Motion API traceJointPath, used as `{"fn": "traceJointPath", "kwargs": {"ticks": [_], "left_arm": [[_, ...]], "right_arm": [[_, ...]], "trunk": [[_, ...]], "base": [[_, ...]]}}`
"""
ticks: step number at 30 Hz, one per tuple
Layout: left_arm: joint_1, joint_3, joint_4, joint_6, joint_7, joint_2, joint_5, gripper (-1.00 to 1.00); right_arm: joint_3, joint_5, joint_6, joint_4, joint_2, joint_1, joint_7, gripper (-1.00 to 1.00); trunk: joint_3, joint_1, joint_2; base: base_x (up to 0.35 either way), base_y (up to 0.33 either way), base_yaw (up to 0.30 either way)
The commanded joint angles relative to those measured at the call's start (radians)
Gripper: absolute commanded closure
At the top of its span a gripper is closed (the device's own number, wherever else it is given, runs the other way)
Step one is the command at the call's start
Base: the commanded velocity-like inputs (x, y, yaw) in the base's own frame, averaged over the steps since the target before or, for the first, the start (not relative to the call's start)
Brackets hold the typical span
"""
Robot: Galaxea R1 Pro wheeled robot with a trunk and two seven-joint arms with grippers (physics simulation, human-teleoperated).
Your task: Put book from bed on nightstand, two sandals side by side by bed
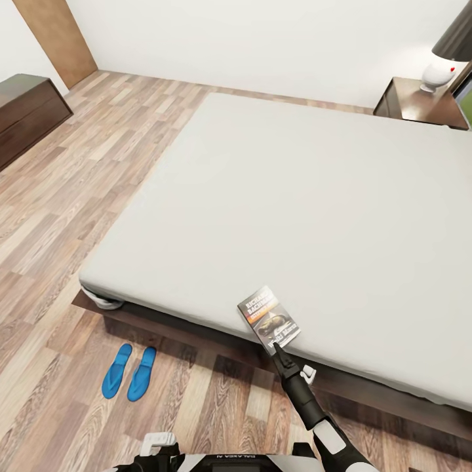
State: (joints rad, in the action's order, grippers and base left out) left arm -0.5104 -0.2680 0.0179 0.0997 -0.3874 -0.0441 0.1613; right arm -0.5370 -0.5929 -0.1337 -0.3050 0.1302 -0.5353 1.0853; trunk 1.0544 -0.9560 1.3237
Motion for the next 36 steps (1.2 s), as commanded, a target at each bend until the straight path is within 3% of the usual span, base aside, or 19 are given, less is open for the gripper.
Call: {"fn": "traceJointPath", "kwargs": {"ticks": [1,5,16,36], "left_arm": [[0.0,-0.008,-0.001,0.005,-0.002,0.0,0.011,-1.0],[0.0,-0.008,-0.001,0.005,-0.002,0.0,0.011,-1.0],[0.0,-0.008,-0.001,0.005,-0.002,0.0,0.011,-1.0],[0.0,-0.008,-0.001,0.006,-0.002,0.0,0.011,-1.0]], "right_arm": [[0.0,-0.008,-0.01,0.0,0.0,0.0,0.002,-1.0],[0.0,-0.008,-0.01,0.0,0.0,0.0,0.002,-1.0],[0.0,-0.008,-0.01,0.0,0.0,0.0,0.002,-1.0],[0.0,-0.008,-0.01,0.0,0.0,0.0,0.002,-1.0]], "trunk": [[0.0,0.0,0.0],[0.0,0.0,0.0],[0.035,-0.042,0.077],[0.035,-0.042,0.077]], "base": [[0.0,0.0,0.0],[0.0,0.0,0.0],[0.0,0.0,0.0],[0.0,0.0,0.0]]}}
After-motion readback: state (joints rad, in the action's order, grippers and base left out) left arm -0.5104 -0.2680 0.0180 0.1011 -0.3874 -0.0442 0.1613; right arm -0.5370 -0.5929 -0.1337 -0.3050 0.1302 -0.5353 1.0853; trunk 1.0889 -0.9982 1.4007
